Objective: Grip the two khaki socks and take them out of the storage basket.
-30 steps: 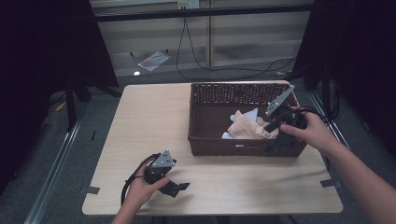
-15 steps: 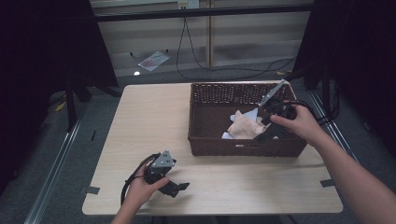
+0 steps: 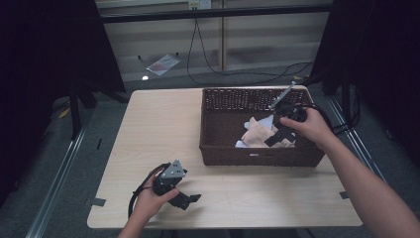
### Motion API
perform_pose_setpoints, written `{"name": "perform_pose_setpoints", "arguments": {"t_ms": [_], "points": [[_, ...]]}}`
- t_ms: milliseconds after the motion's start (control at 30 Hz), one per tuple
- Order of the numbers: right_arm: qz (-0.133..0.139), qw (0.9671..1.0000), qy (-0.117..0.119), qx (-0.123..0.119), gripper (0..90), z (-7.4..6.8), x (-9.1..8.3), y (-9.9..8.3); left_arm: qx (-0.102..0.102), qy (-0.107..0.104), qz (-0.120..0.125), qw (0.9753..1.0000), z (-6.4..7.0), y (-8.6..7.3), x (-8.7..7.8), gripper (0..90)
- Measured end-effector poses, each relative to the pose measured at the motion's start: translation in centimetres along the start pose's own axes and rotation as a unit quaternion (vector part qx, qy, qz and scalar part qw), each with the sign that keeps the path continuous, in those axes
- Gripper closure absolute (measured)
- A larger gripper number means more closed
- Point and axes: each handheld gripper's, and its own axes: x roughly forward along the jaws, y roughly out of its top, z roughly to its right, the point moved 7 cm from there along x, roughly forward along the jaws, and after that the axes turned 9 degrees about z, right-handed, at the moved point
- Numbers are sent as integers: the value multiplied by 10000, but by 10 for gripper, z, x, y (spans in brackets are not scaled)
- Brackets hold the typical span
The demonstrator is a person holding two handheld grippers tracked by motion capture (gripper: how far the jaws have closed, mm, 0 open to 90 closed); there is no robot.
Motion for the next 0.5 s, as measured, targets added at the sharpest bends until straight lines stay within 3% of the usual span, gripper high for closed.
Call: {"name": "perform_pose_setpoints", "arguments": {"t_ms": [200, 500], "points": [[-99, 9999, -86, 21, 37, 7, 8, 2, 4, 7, -14, 10000, 0, -1, 0, 19], [-31, 9991, -389, 147, 47, 17, 18, 6, 3, 9, 1, 10000, -1, -1, 0, 19]]}}
